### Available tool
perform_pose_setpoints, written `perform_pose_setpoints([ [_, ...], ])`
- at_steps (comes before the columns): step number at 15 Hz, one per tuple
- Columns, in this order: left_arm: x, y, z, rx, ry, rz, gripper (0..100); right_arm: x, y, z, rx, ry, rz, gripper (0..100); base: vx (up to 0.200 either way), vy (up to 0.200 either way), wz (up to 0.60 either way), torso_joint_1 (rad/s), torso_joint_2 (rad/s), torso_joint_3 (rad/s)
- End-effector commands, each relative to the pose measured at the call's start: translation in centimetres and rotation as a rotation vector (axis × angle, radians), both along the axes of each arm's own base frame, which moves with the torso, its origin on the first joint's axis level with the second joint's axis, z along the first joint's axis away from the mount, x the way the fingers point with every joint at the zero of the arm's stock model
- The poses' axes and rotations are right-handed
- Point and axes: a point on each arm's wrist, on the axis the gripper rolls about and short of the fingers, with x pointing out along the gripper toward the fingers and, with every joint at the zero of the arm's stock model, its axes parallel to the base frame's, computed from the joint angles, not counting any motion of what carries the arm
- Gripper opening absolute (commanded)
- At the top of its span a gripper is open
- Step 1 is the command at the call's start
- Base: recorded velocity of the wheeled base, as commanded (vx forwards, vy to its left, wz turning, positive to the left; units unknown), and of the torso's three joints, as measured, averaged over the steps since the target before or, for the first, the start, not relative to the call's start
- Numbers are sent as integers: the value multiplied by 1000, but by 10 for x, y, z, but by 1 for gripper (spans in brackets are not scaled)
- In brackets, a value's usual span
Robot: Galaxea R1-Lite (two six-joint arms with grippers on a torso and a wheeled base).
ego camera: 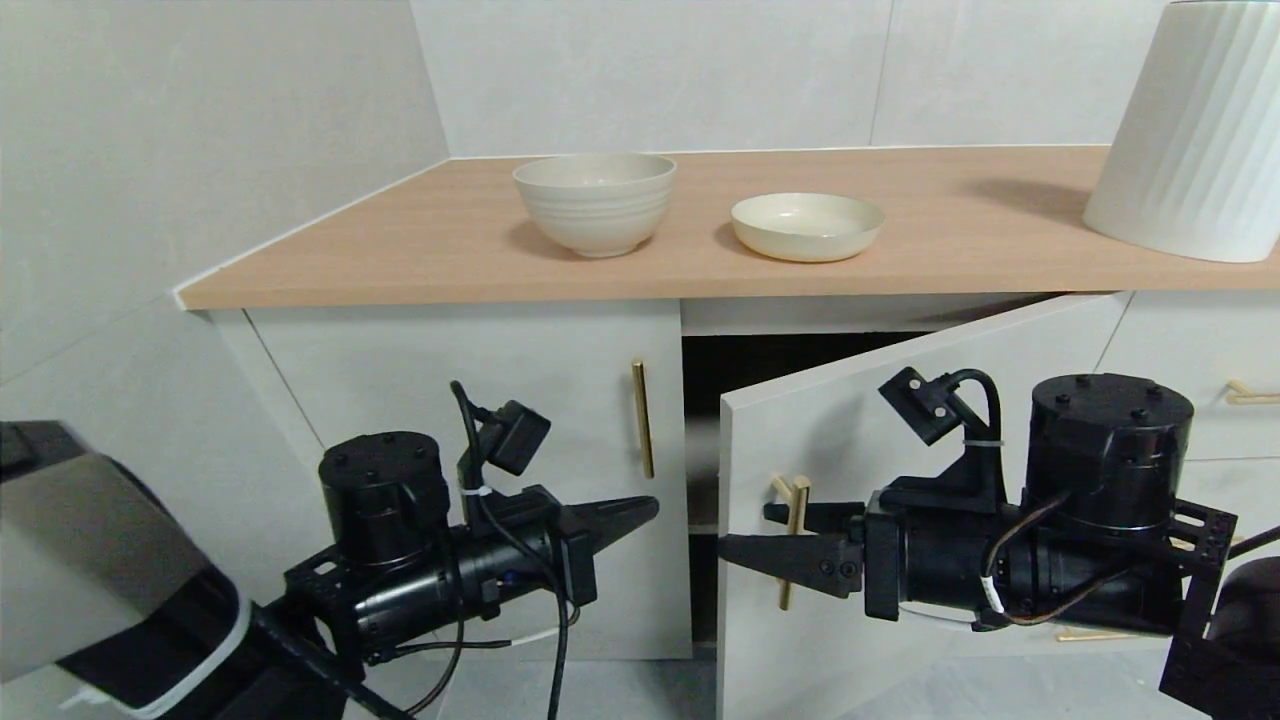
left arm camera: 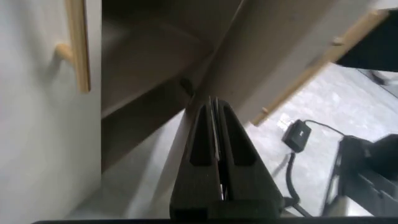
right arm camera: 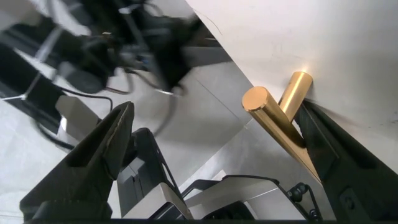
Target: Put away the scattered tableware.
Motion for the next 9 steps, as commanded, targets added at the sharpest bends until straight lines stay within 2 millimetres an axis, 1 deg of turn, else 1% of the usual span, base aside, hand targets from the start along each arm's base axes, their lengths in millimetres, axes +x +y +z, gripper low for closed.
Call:
perform_pose_setpoints([
  [1, 15, -15, -25, 15, 26, -13, 0, 1, 0, -2, -6, 6, -2, 100, 0, 0, 0, 0, 0, 0],
  [3, 23, -23, -33, 8, 12, -19, 0, 1, 1, -3, -9, 10, -1, 100, 0, 0, 0, 0, 0, 0],
  [5, 32, -38, -36, 0, -8, -29, 0, 2, 1, -5, -13, 14, -4, 100, 0, 0, 0, 0, 0, 0],
  [7, 35, -50, -40, 1, -18, -23, 0, 2, 1, -5, -14, 16, -4, 100, 0, 0, 0, 0, 0, 0],
  [9, 42, -57, -42, -8, -33, -26, 0, 1, 1, -6, -16, 18, -4, 100, 0, 0, 0, 0, 0, 0],
])
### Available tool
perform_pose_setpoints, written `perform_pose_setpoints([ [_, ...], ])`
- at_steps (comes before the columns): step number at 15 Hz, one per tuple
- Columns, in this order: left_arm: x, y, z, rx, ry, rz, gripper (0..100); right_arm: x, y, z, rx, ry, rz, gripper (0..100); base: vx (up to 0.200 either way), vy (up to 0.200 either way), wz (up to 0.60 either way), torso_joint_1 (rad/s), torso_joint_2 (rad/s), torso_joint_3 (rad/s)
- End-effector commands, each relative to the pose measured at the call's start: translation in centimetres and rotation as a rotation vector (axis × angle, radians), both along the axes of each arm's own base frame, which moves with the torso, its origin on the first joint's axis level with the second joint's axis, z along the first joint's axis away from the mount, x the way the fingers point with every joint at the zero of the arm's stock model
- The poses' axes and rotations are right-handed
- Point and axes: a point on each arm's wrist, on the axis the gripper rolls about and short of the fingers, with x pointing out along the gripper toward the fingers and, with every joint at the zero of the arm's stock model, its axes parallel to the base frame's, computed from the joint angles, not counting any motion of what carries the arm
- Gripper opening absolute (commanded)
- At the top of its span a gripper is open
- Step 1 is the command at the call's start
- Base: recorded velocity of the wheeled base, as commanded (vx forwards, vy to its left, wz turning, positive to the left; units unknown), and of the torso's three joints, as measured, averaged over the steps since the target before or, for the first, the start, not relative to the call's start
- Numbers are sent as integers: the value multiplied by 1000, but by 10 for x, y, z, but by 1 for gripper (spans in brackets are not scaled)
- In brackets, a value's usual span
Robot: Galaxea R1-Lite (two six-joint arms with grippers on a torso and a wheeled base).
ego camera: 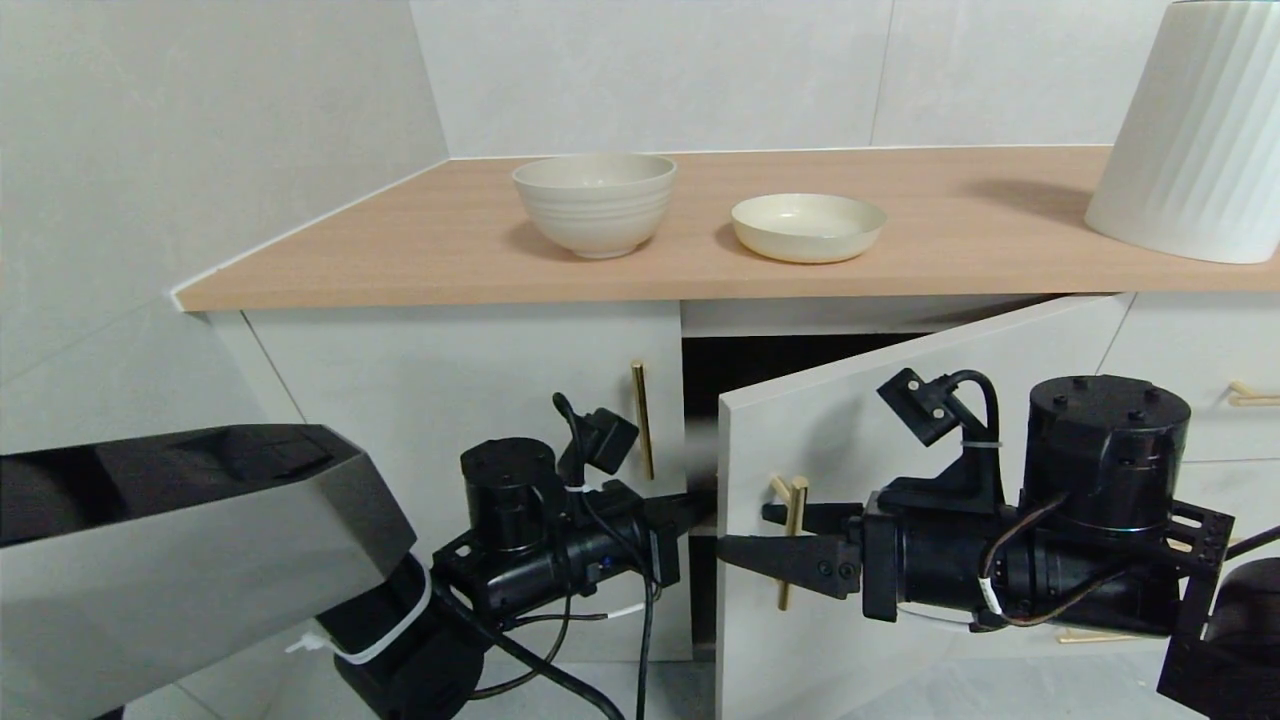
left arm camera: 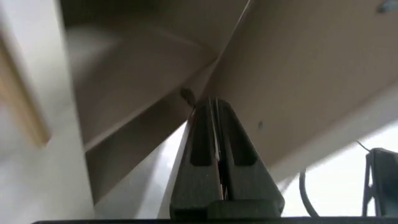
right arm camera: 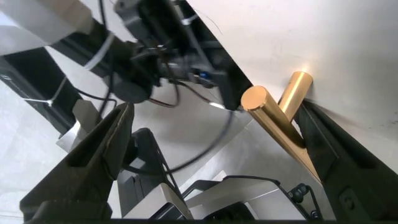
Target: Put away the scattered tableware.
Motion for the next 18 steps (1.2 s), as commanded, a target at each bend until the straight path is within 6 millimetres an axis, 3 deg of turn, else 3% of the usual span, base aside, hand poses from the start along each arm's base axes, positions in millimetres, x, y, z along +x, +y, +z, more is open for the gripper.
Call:
perform_pose_setpoints([
  [1, 6, -9, -8, 0, 1, -10, 0, 0, 0, -2, -6, 7, -2, 100, 0, 0, 0, 0, 0, 0],
  [7, 2, -18, 3, -47, -73, -10, 0, -6, -13, -13, -65, 15, -162, 100, 0, 0, 0, 0, 0, 0],
  [10, -1, -22, 3, -48, -74, -25, 0, -10, -27, -7, -59, -5, -237, 100, 0, 0, 0, 0, 0, 0],
  [13, -4, -26, 3, -51, -75, -36, 0, -32, -45, -1, -59, -41, -239, 100, 0, 0, 0, 0, 0, 0],
  [18, -6, -25, 14, -82, -63, -35, 0, -65, -75, -15, -243, -114, -287, 100, 0, 0, 0, 0, 0, 0],
])
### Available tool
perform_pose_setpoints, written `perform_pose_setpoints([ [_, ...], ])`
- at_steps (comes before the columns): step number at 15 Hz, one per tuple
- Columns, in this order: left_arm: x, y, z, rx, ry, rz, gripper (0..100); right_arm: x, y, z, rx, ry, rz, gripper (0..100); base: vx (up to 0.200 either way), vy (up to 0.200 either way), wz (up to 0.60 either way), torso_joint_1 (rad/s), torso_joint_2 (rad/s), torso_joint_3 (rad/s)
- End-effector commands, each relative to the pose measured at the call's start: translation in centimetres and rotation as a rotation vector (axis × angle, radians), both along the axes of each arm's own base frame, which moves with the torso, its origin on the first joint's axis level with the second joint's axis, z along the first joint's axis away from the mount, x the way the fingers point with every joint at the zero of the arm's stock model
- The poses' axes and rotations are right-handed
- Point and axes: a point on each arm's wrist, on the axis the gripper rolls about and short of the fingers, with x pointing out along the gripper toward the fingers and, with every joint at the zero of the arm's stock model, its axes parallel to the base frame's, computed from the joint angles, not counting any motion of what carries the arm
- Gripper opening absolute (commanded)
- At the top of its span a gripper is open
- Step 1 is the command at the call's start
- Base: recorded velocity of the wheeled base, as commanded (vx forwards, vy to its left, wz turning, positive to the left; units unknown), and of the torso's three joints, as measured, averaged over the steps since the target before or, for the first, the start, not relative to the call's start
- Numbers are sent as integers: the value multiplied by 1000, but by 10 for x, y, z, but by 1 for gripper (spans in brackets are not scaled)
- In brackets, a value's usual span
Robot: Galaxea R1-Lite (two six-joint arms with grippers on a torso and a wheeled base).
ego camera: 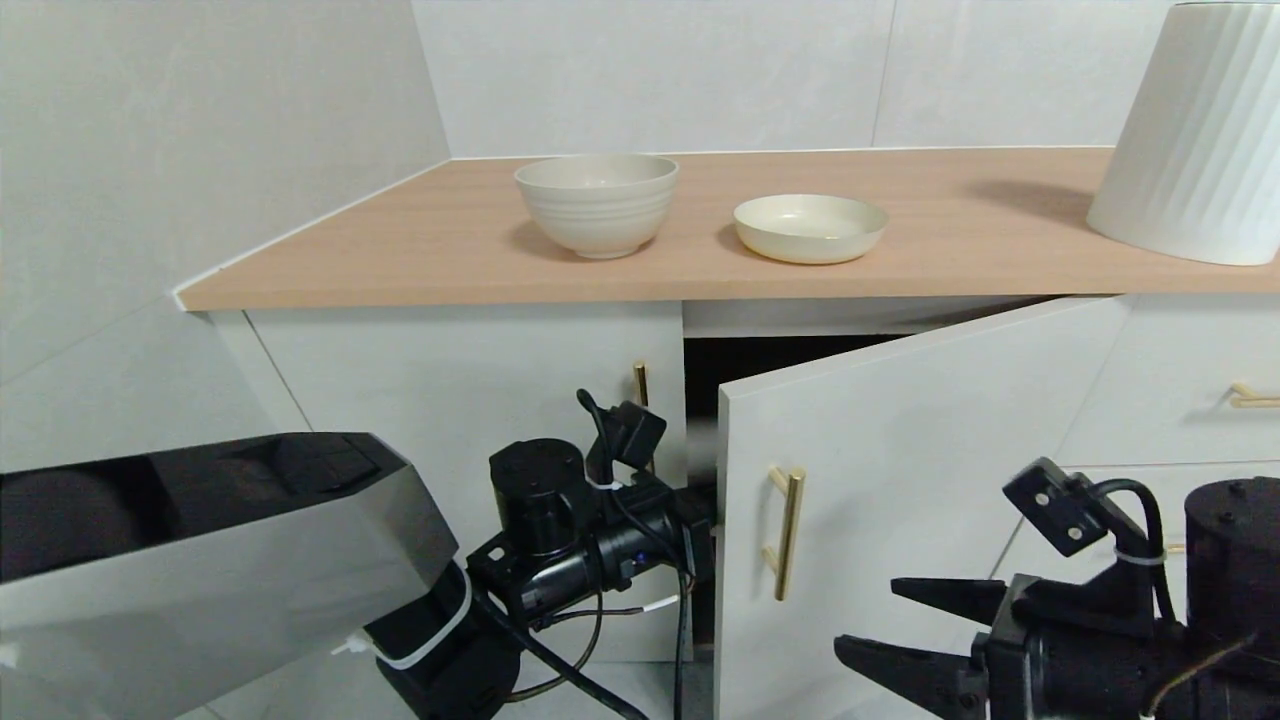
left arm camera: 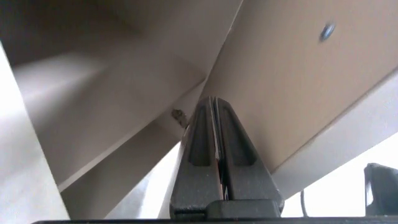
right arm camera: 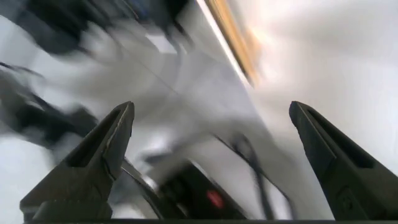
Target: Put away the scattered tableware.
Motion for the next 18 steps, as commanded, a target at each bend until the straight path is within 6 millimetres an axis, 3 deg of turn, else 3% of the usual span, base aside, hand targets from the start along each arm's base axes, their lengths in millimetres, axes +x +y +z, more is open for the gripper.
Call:
perform_pose_setpoints([
  [1, -3, 1, 11, -30, 7, -3, 0, -14, -13, 6, -41, -35, -55, 100, 0, 0, 0, 0, 0, 0],
  [3, -5, 1, 12, -39, 26, -11, 0, -23, -20, 13, -57, -36, -70, 100, 0, 0, 0, 0, 0, 0],
  [9, -12, -10, 9, -9, 67, -45, 0, -25, -20, 17, -50, -34, -54, 100, 0, 0, 0, 0, 0, 0],
  [15, -13, -13, 24, 8, 99, -53, 0, -24, -19, 15, -56, -25, -54, 100, -200, 0, 0, 0, 2, 2],
  [18, -1, -24, 33, -32, 177, -52, 0, -24, -19, 15, -54, -27, -54, 100, 0, 0, 0, 0, 0, 0],
])
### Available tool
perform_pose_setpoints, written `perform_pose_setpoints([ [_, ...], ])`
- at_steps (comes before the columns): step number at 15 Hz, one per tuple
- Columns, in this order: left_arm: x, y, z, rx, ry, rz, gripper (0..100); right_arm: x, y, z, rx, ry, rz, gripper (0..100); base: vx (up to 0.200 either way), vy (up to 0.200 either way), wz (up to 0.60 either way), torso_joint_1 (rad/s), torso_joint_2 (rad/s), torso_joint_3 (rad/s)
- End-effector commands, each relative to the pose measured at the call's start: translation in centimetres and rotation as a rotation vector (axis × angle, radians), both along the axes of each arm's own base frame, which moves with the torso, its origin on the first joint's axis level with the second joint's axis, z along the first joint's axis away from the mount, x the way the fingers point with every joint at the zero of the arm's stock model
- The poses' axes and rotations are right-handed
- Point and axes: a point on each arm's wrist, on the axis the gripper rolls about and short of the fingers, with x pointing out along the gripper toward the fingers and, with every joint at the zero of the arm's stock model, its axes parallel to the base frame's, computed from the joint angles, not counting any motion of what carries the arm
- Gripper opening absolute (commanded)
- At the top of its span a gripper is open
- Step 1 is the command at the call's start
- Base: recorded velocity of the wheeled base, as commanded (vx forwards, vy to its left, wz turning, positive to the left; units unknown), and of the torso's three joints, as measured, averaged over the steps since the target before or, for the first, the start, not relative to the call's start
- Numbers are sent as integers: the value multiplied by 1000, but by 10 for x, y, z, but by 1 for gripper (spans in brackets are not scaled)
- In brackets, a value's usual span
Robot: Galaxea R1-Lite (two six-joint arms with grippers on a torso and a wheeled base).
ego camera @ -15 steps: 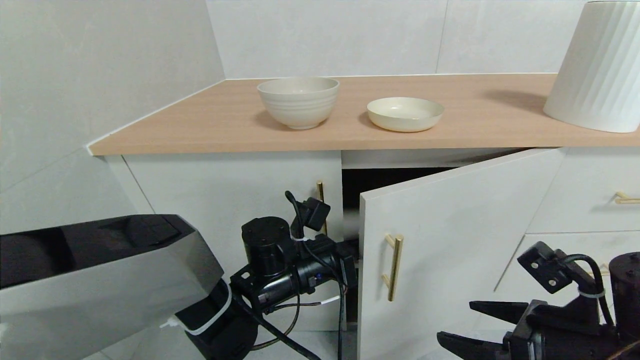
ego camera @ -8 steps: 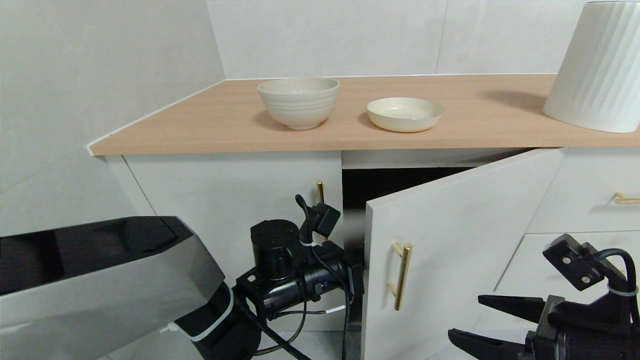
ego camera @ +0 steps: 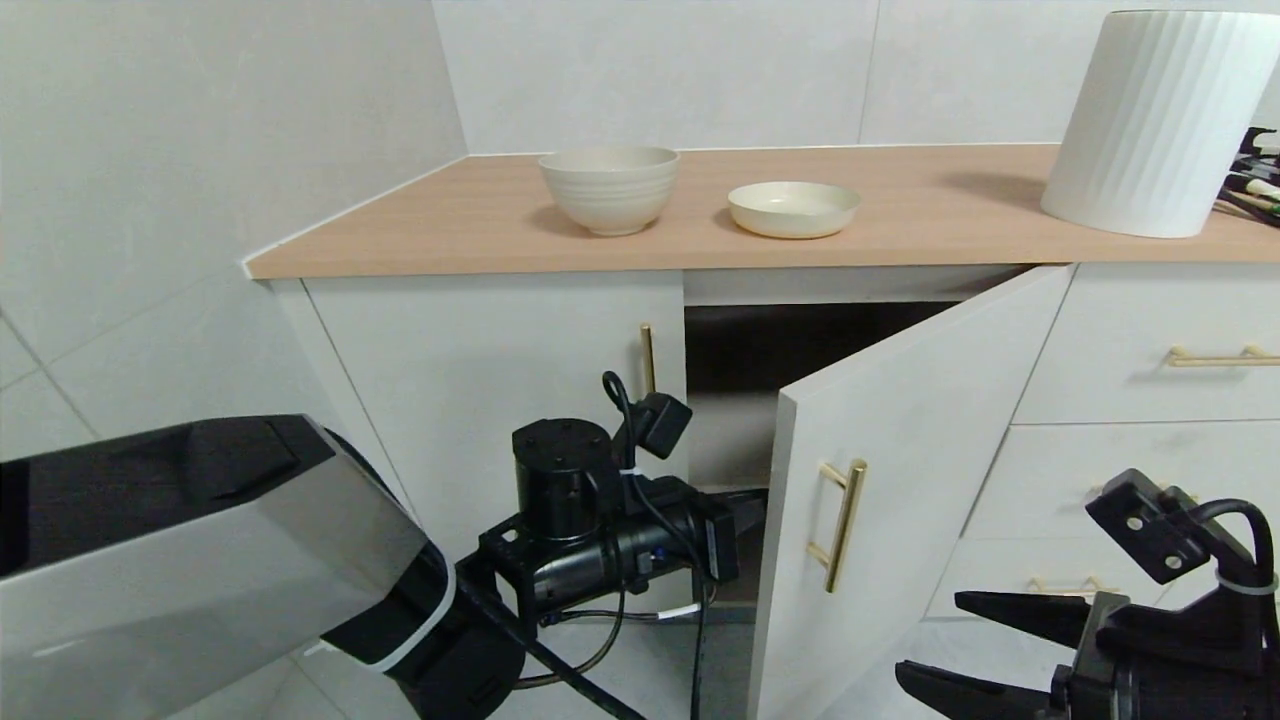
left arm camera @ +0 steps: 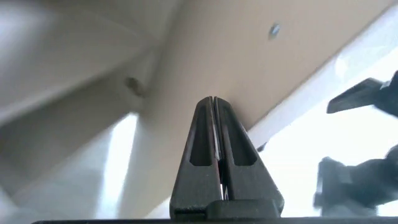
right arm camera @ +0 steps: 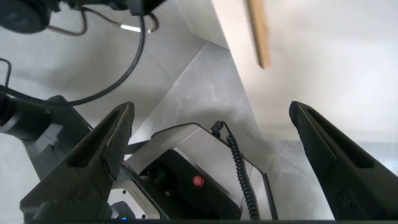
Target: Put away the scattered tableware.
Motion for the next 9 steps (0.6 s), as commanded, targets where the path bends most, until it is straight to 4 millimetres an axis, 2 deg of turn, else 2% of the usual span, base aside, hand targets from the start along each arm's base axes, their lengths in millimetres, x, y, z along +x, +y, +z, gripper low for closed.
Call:
perform_pose_setpoints([
  [1, 10, -9, 12, -36, 18, 5, 0, 0, 0, 1, 2, -2, 0, 100, 0, 0, 0, 0, 0, 0],
  [6, 8, -11, 14, -28, 30, -2, 0, 0, 0, 2, 6, -8, 0, 100, 0, 0, 0, 0, 0, 0],
  [9, 11, -14, 19, -30, 27, -2, 0, 0, 0, 3, 9, -11, 0, 100, -200, 0, 0, 4, 4, -2],
])
